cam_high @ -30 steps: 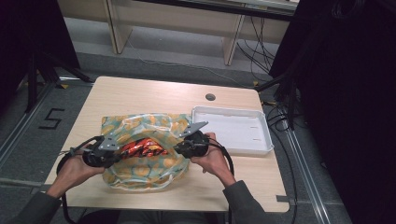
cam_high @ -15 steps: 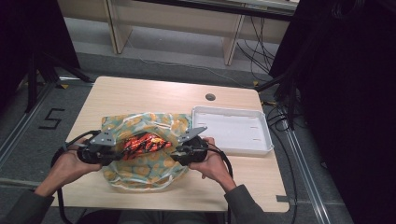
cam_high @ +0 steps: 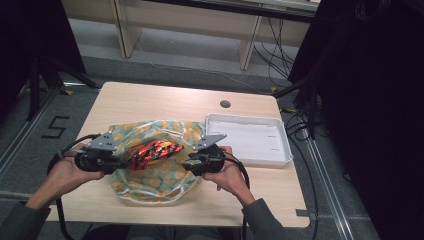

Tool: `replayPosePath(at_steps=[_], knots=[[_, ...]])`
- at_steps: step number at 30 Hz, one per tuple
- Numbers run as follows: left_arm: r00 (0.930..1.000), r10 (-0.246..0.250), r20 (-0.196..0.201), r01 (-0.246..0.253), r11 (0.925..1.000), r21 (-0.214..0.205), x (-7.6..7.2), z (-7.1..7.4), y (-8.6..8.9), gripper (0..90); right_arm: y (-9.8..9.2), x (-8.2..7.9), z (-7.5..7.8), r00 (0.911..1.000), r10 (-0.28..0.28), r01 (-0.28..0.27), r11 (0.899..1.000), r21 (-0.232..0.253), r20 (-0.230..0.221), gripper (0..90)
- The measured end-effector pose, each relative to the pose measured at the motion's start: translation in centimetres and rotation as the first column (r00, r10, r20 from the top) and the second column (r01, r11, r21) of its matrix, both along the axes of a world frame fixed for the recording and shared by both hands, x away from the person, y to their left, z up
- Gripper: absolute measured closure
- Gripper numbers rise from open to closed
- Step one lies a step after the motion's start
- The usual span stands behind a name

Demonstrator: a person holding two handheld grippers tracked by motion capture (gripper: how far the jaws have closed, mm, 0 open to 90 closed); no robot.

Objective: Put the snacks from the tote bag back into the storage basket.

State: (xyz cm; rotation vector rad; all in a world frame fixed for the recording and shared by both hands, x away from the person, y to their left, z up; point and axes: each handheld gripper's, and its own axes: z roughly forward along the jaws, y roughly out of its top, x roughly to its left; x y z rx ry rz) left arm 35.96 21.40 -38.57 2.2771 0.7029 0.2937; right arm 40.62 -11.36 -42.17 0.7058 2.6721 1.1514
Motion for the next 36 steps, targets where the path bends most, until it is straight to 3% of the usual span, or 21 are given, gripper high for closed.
replayPosePath(at_steps=[1,3,5,6,8,9,14,19,27,29,30,32,33,36], knots=[[0.9998,-0.019,-0.004,0.019,0.9998,0.006,0.1,0.1,0.1,88.3,0.0,0.3,-0.2,0.9993,0.021,-0.022,1.000,0.011,0.032,55.6],[0.9999,-0.003,-0.014,0.003,1.0000,-0.006,0.0,0.1,0.2,88.3,-0.1,0.2,0.0,0.9999,0.010,-0.011,1.000,0.012,0.008,55.1],[1.0000,-0.006,-0.005,0.006,1.0000,-0.002,0.1,0.1,0.3,88.3,0.0,0.4,0.0,0.9993,0.017,-0.018,0.999,0.032,0.032,54.4],[1.0000,-0.008,-0.005,0.008,1.0000,-0.002,0.1,0.2,0.3,88.3,0.0,0.2,0.1,0.9998,0.005,-0.006,0.999,0.037,0.019,54.3],[1.0000,-0.006,-0.005,0.006,0.9999,-0.009,0.0,0.3,0.4,88.3,0.1,0.4,0.3,0.9990,0.020,-0.022,0.999,0.047,0.039,53.9],[0.9999,-0.009,-0.011,0.009,0.9999,-0.013,0.0,0.3,0.5,88.2,0.0,0.4,0.6,0.9997,0.011,-0.012,0.999,0.048,0.020,53.8],[0.9999,-0.010,-0.010,0.010,0.9998,-0.017,-0.1,0.3,0.8,88.2,0.4,0.5,0.7,0.9991,0.005,-0.008,0.998,0.069,0.042,52.8],[0.9998,-0.016,-0.009,0.015,0.9997,-0.021,-0.2,0.7,0.9,88.2,1.5,0.8,1.1,0.9971,0.041,-0.047,0.994,0.094,0.065,52.7],[0.9998,-0.017,-0.006,0.017,0.9990,-0.040,-0.2,0.9,1.2,88.0,3.2,1.3,1.2,0.9942,0.089,-0.096,0.988,0.123,0.060,55.9],[0.9999,-0.004,-0.016,0.003,0.9982,-0.059,-0.3,1.0,1.4,88.0,3.2,1.3,1.2,0.9940,0.092,-0.099,0.987,0.125,0.060,57.2],[0.9996,0.017,-0.023,-0.019,0.9950,-0.098,-0.3,0.8,1.2,88.0,3.3,1.3,1.2,0.9938,0.091,-0.100,0.985,0.142,0.064,57.9],[0.9997,0.008,-0.021,-0.010,0.9959,-0.090,-0.2,0.9,1.4,87.8,3.2,1.2,1.5,0.9947,0.085,-0.094,0.982,0.163,0.056,59.1],[0.9991,0.029,-0.031,-0.033,0.9926,-0.117,-0.3,0.9,1.3,87.6,3.1,1.1,1.8,0.9940,0.096,-0.104,0.980,0.168,0.053,60.5],[0.9989,0.031,-0.034,-0.036,0.9878,-0.152,-0.3,1.2,1.6,87.3,2.9,0.8,2.7,0.9944,0.092,-0.100,0.979,0.176,0.052,64.0]])
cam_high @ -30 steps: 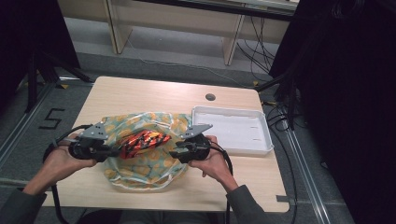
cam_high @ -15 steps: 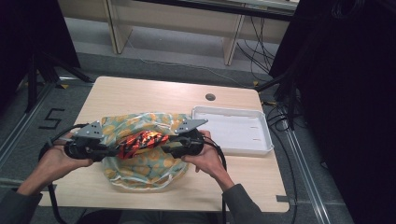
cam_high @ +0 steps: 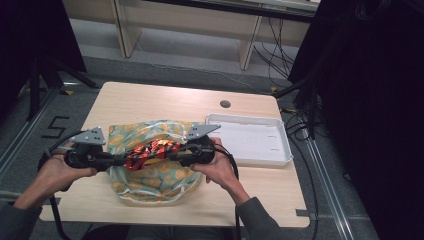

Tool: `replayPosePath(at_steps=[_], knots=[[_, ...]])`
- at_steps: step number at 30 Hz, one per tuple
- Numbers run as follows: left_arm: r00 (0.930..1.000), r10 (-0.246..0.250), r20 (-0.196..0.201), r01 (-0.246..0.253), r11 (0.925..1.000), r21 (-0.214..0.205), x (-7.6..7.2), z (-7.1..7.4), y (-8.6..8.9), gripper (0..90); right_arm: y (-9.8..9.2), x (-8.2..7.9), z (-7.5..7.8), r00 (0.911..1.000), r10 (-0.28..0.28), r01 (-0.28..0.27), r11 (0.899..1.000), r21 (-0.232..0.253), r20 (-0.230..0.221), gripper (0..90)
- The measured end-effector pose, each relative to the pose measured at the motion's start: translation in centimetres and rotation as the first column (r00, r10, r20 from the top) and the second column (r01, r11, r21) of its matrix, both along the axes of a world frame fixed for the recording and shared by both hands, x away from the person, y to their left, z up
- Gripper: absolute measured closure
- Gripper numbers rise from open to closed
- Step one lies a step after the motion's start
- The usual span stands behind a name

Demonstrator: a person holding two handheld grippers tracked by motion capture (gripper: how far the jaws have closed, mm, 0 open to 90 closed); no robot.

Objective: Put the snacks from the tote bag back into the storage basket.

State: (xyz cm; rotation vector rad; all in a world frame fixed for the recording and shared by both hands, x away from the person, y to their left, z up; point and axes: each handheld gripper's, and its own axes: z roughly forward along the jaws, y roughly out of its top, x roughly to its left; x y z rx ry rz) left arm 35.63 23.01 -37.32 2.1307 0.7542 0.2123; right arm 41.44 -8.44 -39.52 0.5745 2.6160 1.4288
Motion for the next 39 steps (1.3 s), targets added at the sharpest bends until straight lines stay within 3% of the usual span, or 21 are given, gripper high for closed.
replayPosePath(at_steps=[7,10,11,13,16,20,22,24,26,27,31,36,37,38,39], knots=[[0.9998,0.016,-0.008,-0.016,0.9989,-0.044,0.2,0.2,0.5,86.5,-0.1,-0.2,0.6,0.9999,0.002,-0.002,1.000,0.022,-0.011,67.3],[0.9998,0.019,-0.006,-0.020,0.9990,-0.039,0.2,0.2,0.4,86.1,-0.2,-0.1,0.4,1.0000,-0.005,0.005,0.999,0.033,-0.008,73.8],[0.9998,0.017,-0.007,-0.017,0.9992,-0.037,0.2,0.3,0.5,85.7,-0.2,-0.3,0.4,0.9993,-0.024,0.025,0.999,0.040,-0.030,77.8],[0.9994,0.032,-0.012,-0.032,0.9986,-0.042,0.1,0.3,0.5,84.5,-0.3,-0.2,0.3,0.9995,-0.022,0.023,0.999,0.044,-0.023,86.0],[0.9993,0.036,-0.006,-0.036,0.9988,-0.033,0.1,0.3,0.6,80.9,-0.2,-0.3,0.2,0.9996,-0.028,0.028,0.998,0.057,-0.007,89.1],[0.9983,0.053,0.023,-0.052,0.9983,-0.024,-0.3,0.5,0.8,62.7,-0.3,-0.2,0.4,0.9994,-0.025,0.026,0.999,0.040,-0.024,90.0],[0.9970,0.072,0.030,-0.071,0.9971,-0.028,-0.6,0.6,1.2,51.0,-0.4,-0.1,0.4,0.9997,-0.024,0.024,0.998,0.060,-0.003,90.0],[0.9938,0.101,0.047,-0.100,0.9948,-0.015,-1.2,0.3,1.6,42.7,-0.5,0.0,0.6,0.9992,-0.027,0.028,0.998,0.056,-0.029,90.0],[0.9884,0.139,0.062,-0.140,0.9901,0.009,-1.6,-0.5,2.0,38.3,-0.5,0.1,0.7,0.9996,-0.026,0.026,0.997,0.069,-0.009,90.0],[0.9821,0.175,0.070,-0.177,0.9840,0.022,-1.9,-1.1,2.3,36.4,-0.5,0.0,0.9,0.9994,-0.024,0.026,0.997,0.067,-0.023,90.0],[0.9621,0.270,0.037,-0.271,0.9617,0.039,-2.5,-3.8,3.4,32.8,-0.1,-0.1,1.3,0.9997,-0.020,0.021,0.997,0.080,-0.016,90.0],[0.9529,0.303,0.016,-0.302,0.9441,0.132,-2.9,-6.5,4.0,26.4,0.5,-0.2,2.2,1.0000,0.000,0.001,0.997,0.083,-0.006,90.0],[0.9471,0.321,0.013,-0.320,0.9389,0.128,-2.9,-6.7,4.0,25.5,0.7,-0.3,2.4,0.9998,0.009,-0.007,0.996,0.089,-0.016,90.0],[0.9467,0.322,0.017,-0.321,0.9378,0.132,-2.9,-6.9,4.1,25.1,0.8,-0.3,2.6,0.9996,0.024,-0.023,0.996,0.088,-0.012,90.0],[0.9375,0.348,0.016,-0.346,0.9277,0.139,-3.0,-7.0,4.0,24.6,0.9,-0.2,2.8,0.9994,0.029,-0.031,0.996,0.086,0.017,90.0]])
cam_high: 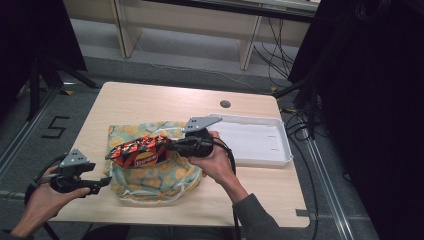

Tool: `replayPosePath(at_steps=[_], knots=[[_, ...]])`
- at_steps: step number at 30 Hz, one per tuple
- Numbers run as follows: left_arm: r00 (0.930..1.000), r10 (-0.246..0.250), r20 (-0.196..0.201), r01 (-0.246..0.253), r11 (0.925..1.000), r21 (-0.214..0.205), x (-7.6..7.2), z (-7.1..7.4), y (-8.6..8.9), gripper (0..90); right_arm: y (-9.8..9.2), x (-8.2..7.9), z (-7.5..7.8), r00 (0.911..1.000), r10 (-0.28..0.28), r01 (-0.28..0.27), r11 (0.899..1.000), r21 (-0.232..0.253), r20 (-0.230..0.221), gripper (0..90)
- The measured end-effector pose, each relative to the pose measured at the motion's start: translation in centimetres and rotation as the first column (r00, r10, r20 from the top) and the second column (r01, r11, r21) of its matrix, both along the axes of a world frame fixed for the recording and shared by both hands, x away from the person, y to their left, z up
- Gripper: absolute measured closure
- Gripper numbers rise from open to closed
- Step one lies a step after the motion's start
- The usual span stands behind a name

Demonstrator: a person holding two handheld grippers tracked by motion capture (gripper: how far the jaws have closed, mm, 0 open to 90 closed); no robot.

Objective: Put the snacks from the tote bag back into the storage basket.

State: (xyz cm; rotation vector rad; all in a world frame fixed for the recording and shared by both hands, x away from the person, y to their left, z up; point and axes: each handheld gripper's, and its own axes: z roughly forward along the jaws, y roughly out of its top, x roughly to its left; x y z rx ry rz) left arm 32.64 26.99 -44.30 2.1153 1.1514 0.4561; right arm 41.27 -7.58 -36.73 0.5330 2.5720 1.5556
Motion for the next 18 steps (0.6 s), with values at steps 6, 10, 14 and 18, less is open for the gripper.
replayPosePath(at_steps=[6,10,14,18], knots=[[0.9999,0.012,-0.009,-0.011,0.9992,0.038,-0.1,-0.4,0.3,23.5,0.5,-0.6,1.1,1.0000,0.003,-0.003,1.000,0.016,-0.009,90.0],[0.9996,0.015,-0.022,-0.014,0.9993,0.035,-0.1,-0.8,0.4,23.5,0.4,-0.8,1.8,0.9996,0.028,-0.028,0.999,0.025,0.006,90.0],[0.9997,0.014,-0.023,-0.013,0.9990,0.042,-0.1,-0.8,0.4,23.5,0.2,-0.9,2.5,0.9995,0.024,-0.023,0.997,0.071,-0.019,90.0],[0.9995,0.022,-0.022,-0.020,0.9985,0.051,-0.1,-0.9,0.4,23.6,-0.2,-0.7,3.7,0.9988,0.049,-0.048,0.994,0.095,-0.009,90.0]])
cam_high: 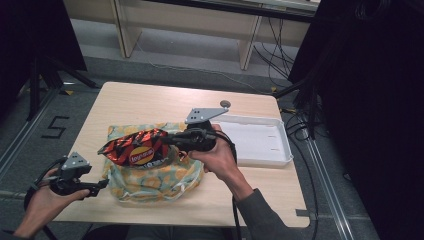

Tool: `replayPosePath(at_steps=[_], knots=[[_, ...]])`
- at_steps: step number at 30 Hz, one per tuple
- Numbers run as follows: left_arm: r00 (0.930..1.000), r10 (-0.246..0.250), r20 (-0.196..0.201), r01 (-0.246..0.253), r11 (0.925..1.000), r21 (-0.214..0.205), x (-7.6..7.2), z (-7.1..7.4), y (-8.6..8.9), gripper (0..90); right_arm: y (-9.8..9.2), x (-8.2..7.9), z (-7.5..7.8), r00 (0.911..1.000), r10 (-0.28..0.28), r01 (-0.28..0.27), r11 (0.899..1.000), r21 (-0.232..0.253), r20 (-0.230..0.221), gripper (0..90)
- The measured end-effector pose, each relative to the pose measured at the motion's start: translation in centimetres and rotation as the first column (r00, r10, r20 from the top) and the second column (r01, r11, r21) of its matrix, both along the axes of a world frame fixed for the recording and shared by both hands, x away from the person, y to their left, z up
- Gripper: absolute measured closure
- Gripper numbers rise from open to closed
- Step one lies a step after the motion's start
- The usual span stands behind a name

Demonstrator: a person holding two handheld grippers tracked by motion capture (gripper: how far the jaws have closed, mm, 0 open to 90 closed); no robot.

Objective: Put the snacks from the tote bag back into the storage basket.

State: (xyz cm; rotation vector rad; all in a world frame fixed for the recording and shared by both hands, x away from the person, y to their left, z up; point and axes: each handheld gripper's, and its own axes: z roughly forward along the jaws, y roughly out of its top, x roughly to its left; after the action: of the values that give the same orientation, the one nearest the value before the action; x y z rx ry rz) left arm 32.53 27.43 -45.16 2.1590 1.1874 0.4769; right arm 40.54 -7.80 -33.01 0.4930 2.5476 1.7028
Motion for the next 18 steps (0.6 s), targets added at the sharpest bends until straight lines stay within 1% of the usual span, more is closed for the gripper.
replayPosePath(at_steps=[1,2,3,4,5,6,7,8,9,10,11,12,13,14,16,17,18], knots=[[0.9997,0.021,0.009,-0.021,0.9997,-0.014,0.0,-0.1,-0.1,23.7,-0.1,-0.1,0.3,0.9998,0.002,-0.002,1.000,0.011,-0.022,90.0],[0.9997,0.023,0.001,-0.023,0.9996,-0.016,0.0,-0.2,-0.1,23.7,-0.3,-0.2,0.6,0.9987,-0.005,0.006,1.000,0.020,-0.050,90.0],[1.0000,0.004,0.001,-0.004,1.0000,0.006,0.0,0.0,0.1,23.7,-0.4,-0.1,0.9,0.9987,-0.001,0.002,0.999,0.034,-0.052,90.0],[1.0000,0.005,0.003,-0.006,1.0000,0.003,0.0,0.0,0.1,23.7,-0.6,-0.2,1.2,0.9984,0.001,0.001,0.999,0.042,-0.057,90.0],[1.0000,0.006,0.002,-0.006,0.9999,0.009,0.0,0.0,0.1,23.7,-0.8,0.0,1.4,0.9987,0.008,-0.005,0.999,0.052,-0.051,90.0],[0.9999,0.013,0.011,-0.013,0.9998,0.012,-0.1,0.0,0.1,23.7,-1.2,-0.1,1.8,0.9982,-0.008,0.011,0.998,0.058,-0.059,90.0],[0.9998,0.018,0.007,-0.018,0.9998,0.012,-0.1,0.0,0.2,23.7,-1.4,0.1,2.0,0.9986,0.002,0.001,0.998,0.070,-0.054,90.0],[0.9998,0.019,0.010,-0.019,0.9997,0.013,-0.1,0.0,0.2,23.7,-1.8,-0.1,2.4,0.9974,-0.014,0.019,0.998,0.068,-0.071,90.0],[0.9998,0.018,0.011,-0.018,0.9997,0.015,-0.1,0.0,0.2,23.7,-2.1,0.0,2.7,0.9984,-0.017,0.021,0.997,0.077,-0.055,90.0],[0.9997,0.018,0.013,-0.018,0.9998,0.009,-0.1,-0.1,0.2,23.7,-2.5,0.0,3.1,0.9983,-0.022,0.027,0.996,0.081,-0.053,90.0],[0.9998,0.017,0.010,-0.017,0.9998,0.009,-0.1,-0.1,0.2,23.7,-2.9,0.0,3.4,0.9979,-0.020,0.026,0.996,0.088,-0.061,90.0],[0.9997,0.022,0.011,-0.022,0.9997,0.005,0.0,-0.2,0.1,23.7,-3.3,0.0,3.6,0.9969,-0.032,0.039,0.995,0.092,-0.072,90.0],[1.0000,0.007,-0.001,-0.007,0.9999,0.009,0.0,-0.2,0.2,23.7,-3.7,0.1,3.9,0.9977,-0.041,0.045,0.995,0.088,-0.054,90.0],[1.0000,0.008,0.002,-0.008,0.9999,0.009,0.0,-0.2,0.1,23.7,-4.0,0.2,4.2,0.9979,-0.055,0.057,0.995,0.082,-0.036,90.0],[1.0000,0.007,-0.001,-0.007,0.9999,0.011,0.0,-0.2,0.1,23.7,-4.7,0.3,4.6,0.9967,-0.062,0.066,0.994,0.087,-0.053,90.0],[1.0000,0.008,0.001,-0.008,0.9999,0.010,0.0,-0.2,0.1,23.7,-5.2,0.4,4.8,0.9958,-0.080,0.084,0.993,0.084,-0.043,90.0],[0.9999,0.013,0.004,-0.013,0.9998,0.013,0.0,-0.2,0.1,23.7,-5.6,0.5,5.0,0.9942,-0.092,0.097,0.992,0.084,-0.055,90.0]])
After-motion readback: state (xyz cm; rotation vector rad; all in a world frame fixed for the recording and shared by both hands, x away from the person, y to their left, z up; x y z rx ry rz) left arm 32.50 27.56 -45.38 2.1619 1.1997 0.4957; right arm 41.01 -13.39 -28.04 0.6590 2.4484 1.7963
